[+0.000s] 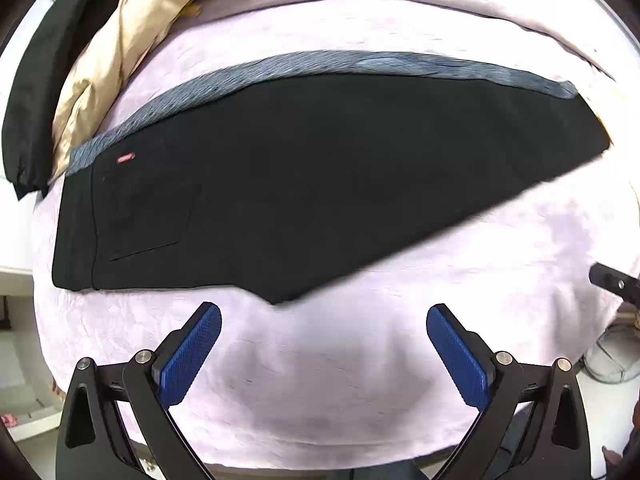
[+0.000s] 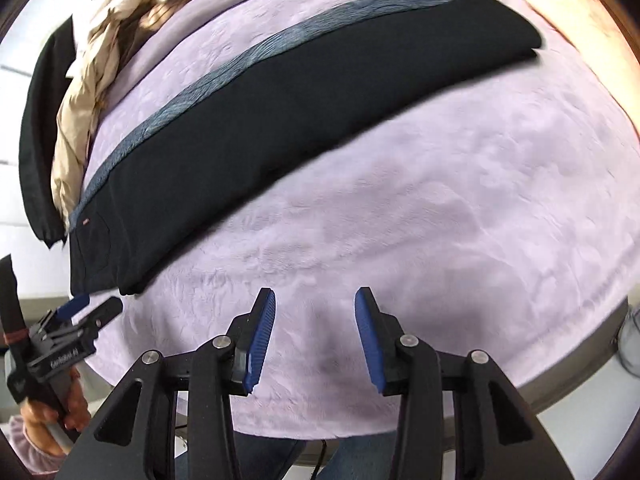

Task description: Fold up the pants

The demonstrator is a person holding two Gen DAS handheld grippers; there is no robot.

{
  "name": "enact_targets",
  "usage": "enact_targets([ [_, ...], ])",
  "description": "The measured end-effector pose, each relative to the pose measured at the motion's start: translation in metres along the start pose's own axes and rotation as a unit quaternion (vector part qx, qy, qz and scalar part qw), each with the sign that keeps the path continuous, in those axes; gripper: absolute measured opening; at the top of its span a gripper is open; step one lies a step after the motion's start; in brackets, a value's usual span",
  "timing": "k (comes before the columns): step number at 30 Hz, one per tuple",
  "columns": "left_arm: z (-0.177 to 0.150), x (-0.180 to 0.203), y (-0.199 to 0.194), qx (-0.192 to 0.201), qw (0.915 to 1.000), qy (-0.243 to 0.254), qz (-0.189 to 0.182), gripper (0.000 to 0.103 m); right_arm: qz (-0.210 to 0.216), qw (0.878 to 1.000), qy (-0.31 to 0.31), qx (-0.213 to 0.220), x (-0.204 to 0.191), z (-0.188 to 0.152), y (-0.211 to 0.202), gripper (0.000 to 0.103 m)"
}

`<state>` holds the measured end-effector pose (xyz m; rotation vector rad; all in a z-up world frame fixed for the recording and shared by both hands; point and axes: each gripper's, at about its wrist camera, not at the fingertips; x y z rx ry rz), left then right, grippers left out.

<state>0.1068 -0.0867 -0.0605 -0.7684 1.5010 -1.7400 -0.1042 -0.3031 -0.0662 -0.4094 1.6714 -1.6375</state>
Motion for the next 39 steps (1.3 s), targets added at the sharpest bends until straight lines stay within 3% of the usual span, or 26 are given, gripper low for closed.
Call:
enact_targets([
  [5,0.003,0.020,-0.012,0.003,0.9999,0.000,-0.013,0.103,0.002,0.998,0.041,0.039,0.034,0.017,-0.018,0.045],
  [12,0.015,0.052,-0.029,0.001,0.9996,-0.028,0.006,0.103,0.022,0.983,0.156,0.099,0.133,0.096,-0.025,0.045],
  [17,0.017,0.087,-0.025,-0.015,0.9989,-0.044,0.008,0.103,0.005,0.979,0.180,0.095,0.178,0.143,-0.005,0.045],
  [18,0.017,0.095,-0.025,-0.017,0.9987,-0.046,0.009,0.103,0.009,0.979,0.183,0.094,0.185,0.150,-0.002,0.043],
  [19,0.018,0.102,-0.026,-0.019,0.9986,-0.048,0.009,0.103,0.011,0.978,0.184,0.095,0.189,0.155,0.001,0.017],
  [20,0.019,0.109,-0.026,-0.021,0.9985,-0.049,0.009,0.103,0.010,0.979,0.176,0.097,0.192,0.161,0.002,0.009],
  [23,0.020,0.129,-0.031,-0.019,0.9983,-0.054,0.007,0.103,0.003,0.987,0.124,0.104,0.187,0.170,-0.004,0.009],
  [25,0.022,0.142,-0.032,-0.021,0.9983,-0.054,0.007,0.103,-0.012,0.993,0.083,0.083,0.186,0.177,0.003,0.010],
  [29,0.028,0.162,-0.039,-0.014,0.9981,-0.059,0.009,0.103,-0.012,0.992,0.103,0.066,0.197,0.176,-0.004,0.028],
  [32,0.030,0.174,-0.043,-0.011,0.9979,-0.062,0.011,0.103,-0.029,0.992,0.101,0.076,0.199,0.164,-0.023,0.028],
  [34,0.030,0.179,-0.044,-0.011,0.9979,-0.063,0.014,0.103,-0.039,0.993,0.064,0.087,0.187,0.162,-0.033,0.028],
  [37,0.030,0.185,-0.046,-0.013,0.9976,-0.065,0.020,0.103,-0.046,0.995,-0.007,0.093,0.161,0.166,-0.035,0.042],
  [39,0.028,0.186,-0.049,-0.012,0.9975,-0.065,0.027,0.103,-0.041,0.994,-0.042,0.090,0.148,0.171,-0.030,0.044],
])
Point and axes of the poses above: each gripper's, at about its wrist camera, not at the fingertips, and y roughly the way its jaws point, x to its right, z to its top, and after that the axes turned 4 degrees about -y, right-handed
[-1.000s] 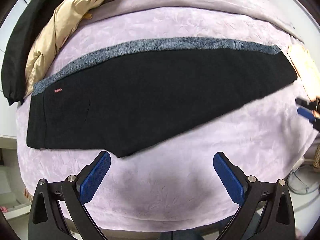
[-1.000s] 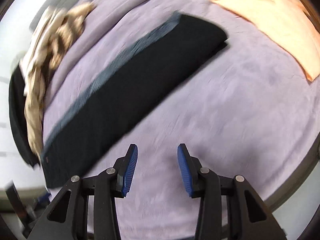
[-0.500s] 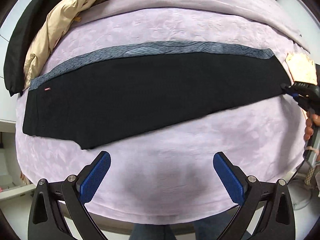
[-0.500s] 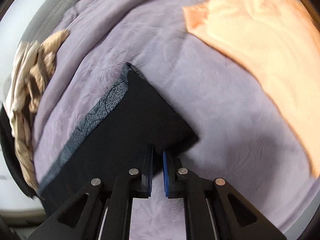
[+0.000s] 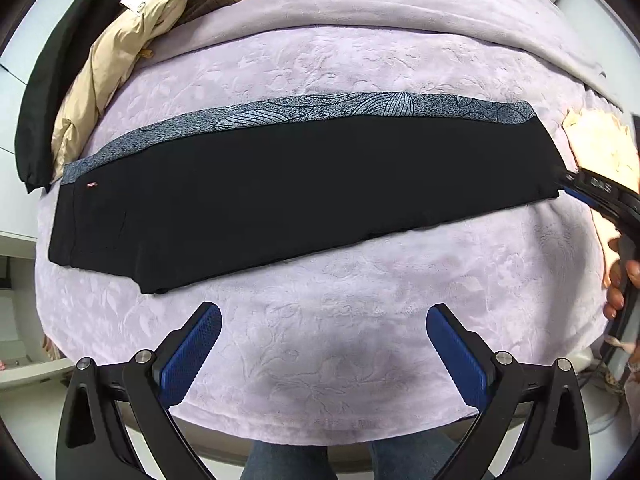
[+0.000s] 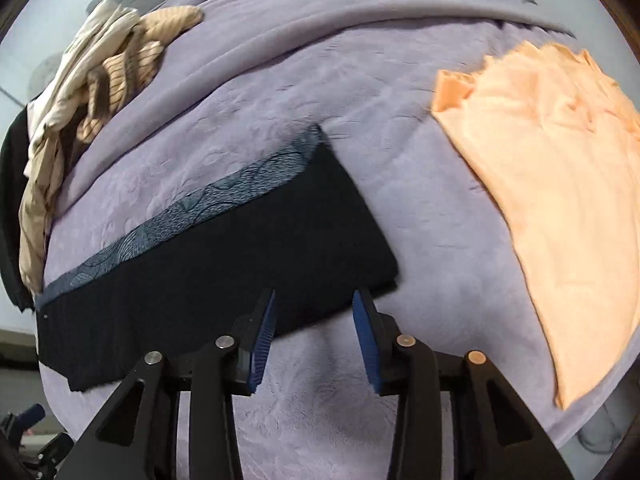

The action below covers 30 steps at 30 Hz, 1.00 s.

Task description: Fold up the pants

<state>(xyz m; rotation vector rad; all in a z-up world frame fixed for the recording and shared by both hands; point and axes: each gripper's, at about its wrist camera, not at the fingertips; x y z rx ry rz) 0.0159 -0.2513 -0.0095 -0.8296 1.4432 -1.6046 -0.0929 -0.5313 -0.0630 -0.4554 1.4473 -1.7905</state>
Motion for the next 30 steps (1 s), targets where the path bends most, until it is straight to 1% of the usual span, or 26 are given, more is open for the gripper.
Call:
enact_targets([
  [2,-0.002,0.000,-0.004,0.004,1.0000,-0.001,0.007,0.103,0.006,1.000,-0.015,-0.012,-0.008,0.006,0.014,0.044],
  [4,-0.004,-0.002,-0.007,0.006,0.9999,-0.006,0.014,0.103,-0.004,0.999,-0.024,-0.031,-0.009,0.009,0.029,0.044],
  [6,-0.005,-0.005,-0.009,0.007,0.9997,-0.013,0.019,0.103,-0.017,0.998,-0.019,-0.054,-0.001,0.010,0.045,0.043],
  [7,-0.006,-0.006,-0.011,0.009,0.9996,-0.015,0.022,0.103,-0.012,0.998,-0.008,-0.054,0.004,0.011,0.045,0.043],
  [10,-0.008,-0.006,-0.013,0.015,0.9994,-0.018,0.025,0.103,0.013,0.999,0.024,-0.043,0.015,0.011,0.025,0.044],
  [12,-0.008,-0.003,-0.013,0.015,0.9995,-0.019,0.019,0.103,0.052,0.997,0.034,-0.046,0.019,0.007,0.012,0.046],
  [14,-0.008,0.003,-0.013,0.015,0.9997,-0.017,0.011,0.103,0.087,0.994,0.044,-0.049,0.019,-0.001,-0.002,0.057],
  [15,-0.007,0.006,-0.013,0.015,0.9997,-0.014,0.009,0.103,0.096,0.993,0.046,-0.051,0.018,-0.005,-0.009,0.058],
  [18,-0.005,0.019,-0.013,0.018,0.9998,-0.004,-0.001,0.103,0.118,0.991,0.042,-0.056,0.009,-0.025,-0.028,0.059],
  [21,-0.003,0.033,-0.013,0.021,0.9997,0.006,-0.010,0.103,0.134,0.987,0.039,-0.074,0.000,-0.046,-0.036,0.063],
  [26,-0.002,0.048,-0.012,0.022,0.9994,0.016,-0.022,0.103,0.144,0.985,0.037,-0.089,-0.005,-0.074,-0.049,0.064],
  [30,-0.004,0.056,-0.008,0.017,0.9993,0.023,-0.025,0.103,0.152,0.982,0.053,-0.100,-0.001,-0.084,-0.051,0.066],
])
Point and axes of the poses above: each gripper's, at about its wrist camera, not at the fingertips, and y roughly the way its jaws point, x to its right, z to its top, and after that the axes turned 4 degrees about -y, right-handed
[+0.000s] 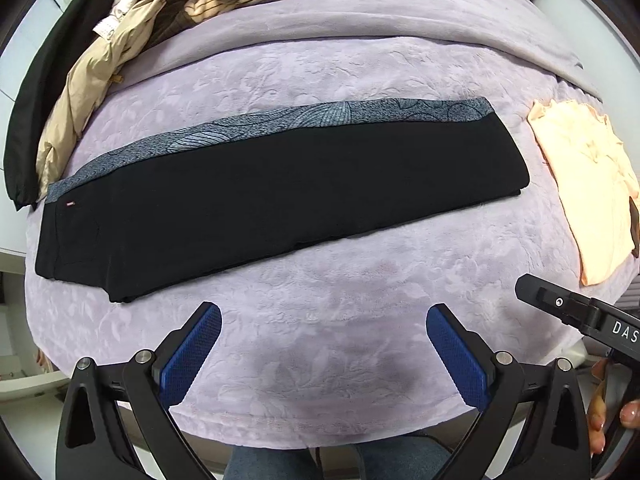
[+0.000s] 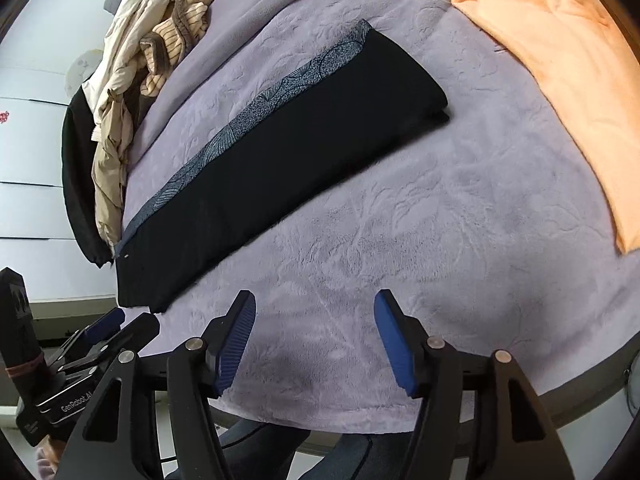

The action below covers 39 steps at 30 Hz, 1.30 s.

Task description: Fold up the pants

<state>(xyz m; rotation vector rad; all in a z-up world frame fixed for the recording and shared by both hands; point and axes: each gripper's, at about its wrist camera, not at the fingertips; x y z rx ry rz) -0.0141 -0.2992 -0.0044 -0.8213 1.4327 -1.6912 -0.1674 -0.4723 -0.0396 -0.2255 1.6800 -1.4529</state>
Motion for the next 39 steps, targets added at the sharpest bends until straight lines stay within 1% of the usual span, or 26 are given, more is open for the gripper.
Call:
enact_targets([
  [3,-0.001,0.005,0.004,-0.005,1.0000,0.002,0.003,0.103,-0.003,1.000,0.000,0.000,0.003,-0.001,-0.001,0.066],
  [6,-0.001,0.008,0.008,-0.008,1.0000,0.004,-0.001,0.103,-0.005,1.000,0.003,0.001,0.008,0.000,-0.003,0.070],
  [9,0.001,0.010,0.010,-0.002,0.9999,0.011,-0.007,0.103,-0.003,1.000,0.011,0.009,0.013,0.001,-0.007,0.073],
  [11,0.003,0.013,0.013,0.000,0.9998,0.017,-0.008,0.103,0.002,1.000,0.017,0.016,0.016,0.003,-0.010,0.079],
  [15,0.011,0.016,0.027,-0.014,0.9994,0.027,-0.018,0.103,0.023,0.998,0.030,0.040,0.021,0.006,-0.016,0.080],
  [16,0.012,0.016,0.030,-0.018,0.9993,0.027,-0.020,0.103,0.030,0.998,0.034,0.048,0.022,0.008,-0.017,0.082],
  [19,0.019,0.015,0.045,-0.034,0.9987,0.020,-0.032,0.103,0.040,0.996,0.046,0.064,0.026,0.014,-0.019,0.092],
  [22,0.026,0.012,0.060,-0.049,0.9982,0.011,-0.032,0.103,0.052,0.995,0.062,0.066,0.030,0.025,-0.014,0.092],
  [25,0.034,0.006,0.074,-0.060,0.9981,0.004,-0.017,0.103,0.057,0.993,0.085,0.064,0.037,0.036,-0.005,0.092],
  [28,0.042,0.001,0.082,-0.053,0.9986,0.004,-0.002,0.103,0.058,0.991,0.100,0.063,0.042,0.045,0.005,0.092],
  [33,0.053,-0.007,0.097,-0.052,0.9986,-0.001,-0.003,0.103,0.069,0.989,0.111,0.069,0.047,0.059,0.024,0.092],
  [35,0.057,-0.011,0.106,-0.059,0.9981,-0.009,-0.013,0.103,0.073,0.988,0.114,0.077,0.050,0.063,0.030,0.092],
  [39,0.065,-0.014,0.111,-0.048,0.9987,-0.015,-0.009,0.103,0.088,0.984,0.131,0.085,0.060,0.072,0.044,0.092],
])
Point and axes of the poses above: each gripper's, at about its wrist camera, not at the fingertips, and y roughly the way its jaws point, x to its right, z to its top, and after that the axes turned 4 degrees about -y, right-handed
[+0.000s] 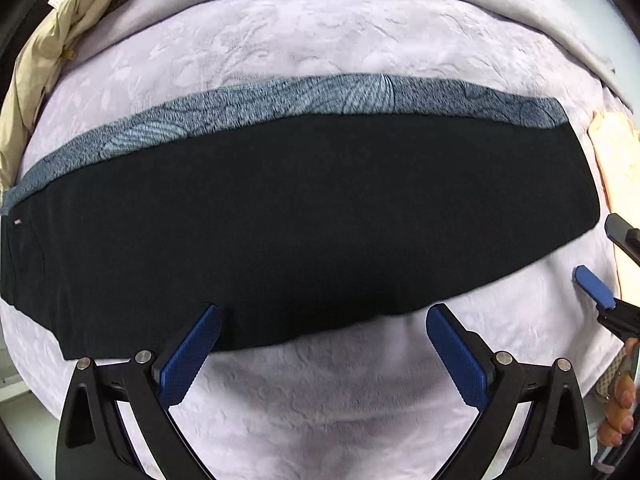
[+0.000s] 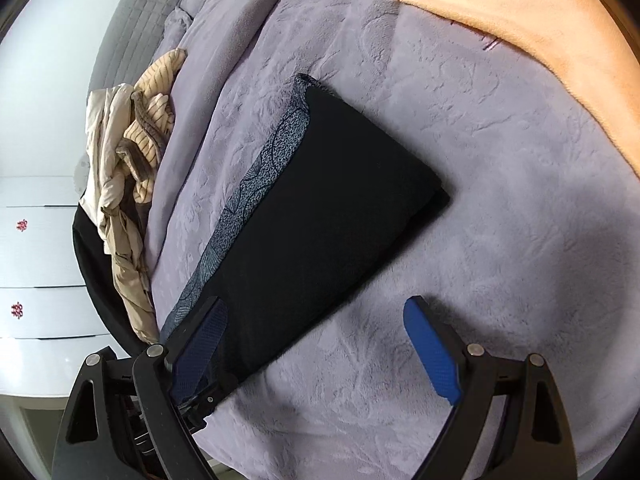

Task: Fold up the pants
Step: 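Slide the right gripper under the trouser hem end and close it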

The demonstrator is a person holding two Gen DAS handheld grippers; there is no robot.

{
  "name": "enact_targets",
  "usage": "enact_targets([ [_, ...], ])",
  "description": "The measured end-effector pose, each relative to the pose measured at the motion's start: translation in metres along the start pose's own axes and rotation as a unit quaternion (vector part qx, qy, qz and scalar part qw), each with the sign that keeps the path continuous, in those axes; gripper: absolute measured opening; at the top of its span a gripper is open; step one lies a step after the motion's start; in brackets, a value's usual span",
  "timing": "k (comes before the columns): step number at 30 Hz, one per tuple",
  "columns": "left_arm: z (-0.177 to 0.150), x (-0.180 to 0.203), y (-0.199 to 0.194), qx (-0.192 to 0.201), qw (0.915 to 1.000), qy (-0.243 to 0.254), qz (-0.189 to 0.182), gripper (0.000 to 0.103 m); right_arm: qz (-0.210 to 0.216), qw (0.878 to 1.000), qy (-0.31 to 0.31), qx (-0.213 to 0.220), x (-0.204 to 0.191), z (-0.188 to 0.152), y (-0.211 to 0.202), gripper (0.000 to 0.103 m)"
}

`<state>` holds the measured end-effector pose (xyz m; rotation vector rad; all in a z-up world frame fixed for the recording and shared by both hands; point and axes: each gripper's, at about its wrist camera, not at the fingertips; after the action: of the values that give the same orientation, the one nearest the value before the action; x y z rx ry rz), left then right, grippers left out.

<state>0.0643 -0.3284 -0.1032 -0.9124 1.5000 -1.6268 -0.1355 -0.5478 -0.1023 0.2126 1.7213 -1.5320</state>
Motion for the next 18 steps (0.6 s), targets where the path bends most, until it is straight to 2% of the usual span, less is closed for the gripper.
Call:
enact_targets([
  [6,0.014,0.003,0.003,0.019,0.9998,0.001,0.008,0.103,0.007,1.000,0.005,-0.003,0.010,0.007,0.011,0.092],
  [10,0.029,0.000,0.013,0.048,0.9981,-0.017,0.036,0.103,0.017,1.000,0.001,-0.005,0.015,0.010,0.015,0.092],
  [12,0.035,-0.003,0.031,0.033,0.9979,-0.025,0.049,0.103,0.027,1.000,-0.001,-0.003,0.018,0.011,0.017,0.092],
  [13,0.036,-0.004,0.036,0.028,0.9982,-0.029,0.044,0.103,0.033,0.999,0.000,-0.001,0.020,0.012,0.018,0.092],
  [15,0.037,-0.004,0.040,0.035,0.9980,-0.033,0.040,0.103,0.044,0.999,0.003,0.003,0.023,0.013,0.019,0.092],
  [18,0.035,0.001,0.040,0.048,0.9975,-0.010,0.051,0.103,0.060,0.998,0.011,0.015,0.024,0.017,0.021,0.092],
])
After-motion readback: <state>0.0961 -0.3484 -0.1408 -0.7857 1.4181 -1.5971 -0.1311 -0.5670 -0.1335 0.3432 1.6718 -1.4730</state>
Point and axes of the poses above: each gripper's, at about its wrist camera, not at the fingertips, and y roughly the way its jaws point, x to its right, z to its top, and after that the axes turned 4 degrees about -y, right-handed
